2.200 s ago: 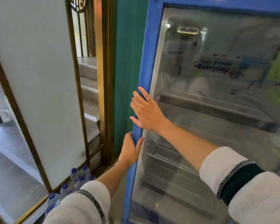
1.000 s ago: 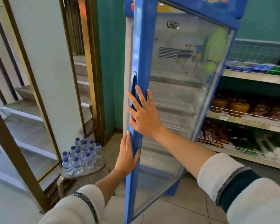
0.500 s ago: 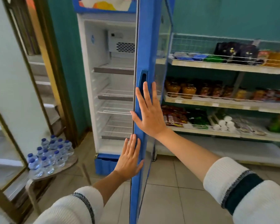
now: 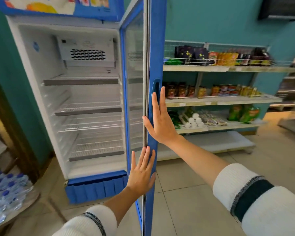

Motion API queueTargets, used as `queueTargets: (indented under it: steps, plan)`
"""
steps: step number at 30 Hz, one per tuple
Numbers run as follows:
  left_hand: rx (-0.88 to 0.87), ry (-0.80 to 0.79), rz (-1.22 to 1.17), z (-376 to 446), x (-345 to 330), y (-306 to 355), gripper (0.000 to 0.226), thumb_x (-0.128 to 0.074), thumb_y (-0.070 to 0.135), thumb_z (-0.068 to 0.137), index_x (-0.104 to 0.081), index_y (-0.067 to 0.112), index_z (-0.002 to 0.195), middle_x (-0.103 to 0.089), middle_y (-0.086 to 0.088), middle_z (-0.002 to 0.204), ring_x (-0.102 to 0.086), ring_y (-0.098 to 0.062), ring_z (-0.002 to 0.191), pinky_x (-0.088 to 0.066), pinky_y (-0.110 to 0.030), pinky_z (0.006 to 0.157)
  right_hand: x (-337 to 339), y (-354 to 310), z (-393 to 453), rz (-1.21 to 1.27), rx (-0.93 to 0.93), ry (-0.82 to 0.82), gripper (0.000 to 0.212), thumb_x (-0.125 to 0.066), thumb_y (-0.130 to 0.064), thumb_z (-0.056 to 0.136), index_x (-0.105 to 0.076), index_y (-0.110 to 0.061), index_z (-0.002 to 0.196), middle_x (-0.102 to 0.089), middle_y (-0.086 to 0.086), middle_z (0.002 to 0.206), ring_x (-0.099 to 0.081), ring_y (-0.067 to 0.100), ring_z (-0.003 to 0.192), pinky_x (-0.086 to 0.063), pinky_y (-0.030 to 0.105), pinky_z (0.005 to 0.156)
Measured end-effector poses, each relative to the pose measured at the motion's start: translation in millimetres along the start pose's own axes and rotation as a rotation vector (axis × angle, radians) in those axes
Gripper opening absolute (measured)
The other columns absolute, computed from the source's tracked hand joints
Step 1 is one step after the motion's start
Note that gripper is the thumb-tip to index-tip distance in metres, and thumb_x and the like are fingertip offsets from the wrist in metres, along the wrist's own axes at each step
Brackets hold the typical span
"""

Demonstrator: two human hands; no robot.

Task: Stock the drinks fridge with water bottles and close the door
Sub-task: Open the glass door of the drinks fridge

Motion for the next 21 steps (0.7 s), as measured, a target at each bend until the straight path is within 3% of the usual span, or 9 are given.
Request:
queueTargets:
  steps: [3, 5, 7, 9, 11, 14, 19, 21]
  plan:
    - [-0.036, -0.029, 0.001, 10, -3, 14, 0.097, -0.065, 0.043, 0.080, -0.013, 0.007, 0.153, 0.001, -0.016, 0.161, 0.001, -0.031, 0.149, -0.012, -0.062, 0.112, 12, 14, -4, -0.021, -0.031, -0.032, 0.077, -0.050, -0.030, 0.097, 0.000, -0.008, 0.151, 0.013, 0.023, 0.157, -0.013, 0.034, 0.148, -0.041, 0.013, 0.096]
    - [-0.063, -0.043, 0.002, 15, -5, 21, 0.096, -0.064, 0.044, 0.081, -0.014, 0.007, 0.153, 0.001, -0.016, 0.161, 0.001, -0.030, 0.149, -0.011, -0.062, 0.112, 19, 19, -6, -0.034, -0.039, -0.041, 0.078, -0.049, -0.032, 0.098, 0.004, -0.012, 0.151, 0.016, 0.020, 0.158, -0.018, 0.034, 0.147, -0.043, 0.011, 0.089]
    - [-0.100, -0.054, 0.005, 20, -6, 25, 0.096, -0.064, 0.045, 0.082, -0.012, 0.007, 0.153, 0.002, -0.015, 0.161, 0.002, -0.030, 0.149, -0.010, -0.063, 0.112, 24, 24, -9, -0.071, -0.066, -0.027, 0.079, -0.050, -0.033, 0.097, 0.004, -0.010, 0.151, 0.016, 0.022, 0.157, -0.011, 0.033, 0.148, -0.041, 0.022, 0.103]
    - [-0.144, -0.058, 0.010, 22, -7, 26, 0.095, -0.062, 0.045, 0.083, -0.011, 0.007, 0.153, 0.003, -0.015, 0.161, 0.002, -0.030, 0.149, -0.008, -0.062, 0.112, 27, 27, -11, -0.171, -0.112, 0.026, 0.080, -0.051, -0.035, 0.097, 0.000, -0.006, 0.151, 0.011, 0.025, 0.157, 0.000, 0.036, 0.148, -0.024, 0.046, 0.118]
    - [-0.172, -0.062, 0.004, 23, -9, 20, 0.092, -0.058, 0.046, 0.086, -0.008, 0.009, 0.154, 0.004, -0.015, 0.161, 0.002, -0.031, 0.149, -0.007, -0.061, 0.112, 24, 20, -12, -0.315, -0.110, 0.075, 0.079, -0.050, -0.041, 0.096, -0.004, -0.006, 0.150, 0.015, 0.021, 0.157, 0.006, 0.039, 0.147, -0.008, 0.058, 0.118]
    - [-0.108, -0.072, -0.021, 17, -15, -14, 0.091, -0.054, 0.047, 0.090, -0.002, 0.010, 0.154, 0.008, -0.014, 0.161, 0.006, -0.032, 0.148, -0.008, -0.062, 0.111, -6, -7, -12, -0.334, 0.076, 0.040, 0.076, -0.054, -0.040, 0.092, -0.013, -0.010, 0.148, 0.024, 0.011, 0.157, 0.009, 0.035, 0.147, 0.003, 0.059, 0.116]
    - [0.134, -0.130, -0.001, -20, -27, -113, 0.089, -0.046, 0.049, 0.092, 0.006, 0.011, 0.154, 0.011, -0.015, 0.160, 0.010, -0.033, 0.148, -0.006, -0.064, 0.114, -87, -37, -20, -0.180, 0.189, -0.162, 0.077, -0.062, -0.029, 0.087, -0.022, -0.005, 0.149, -0.006, 0.023, 0.158, 0.001, 0.035, 0.148, -0.002, 0.057, 0.118]
    - [0.234, -0.168, 0.025, -40, -26, -155, 0.088, -0.042, 0.052, 0.091, 0.004, 0.010, 0.154, 0.009, -0.016, 0.160, 0.008, -0.034, 0.148, -0.009, -0.066, 0.113, -124, -41, -22, -0.116, 0.167, -0.247, 0.078, -0.063, -0.025, 0.087, -0.023, -0.003, 0.150, -0.008, 0.024, 0.158, 0.000, 0.035, 0.148, -0.006, 0.057, 0.118]
Point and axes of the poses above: each hand's wrist, its own z-axis towards the middle knuckle, its own x-axis out of the back of the hand, y = z × x, the point moved 7 cm from there along z, towards the middle knuckle
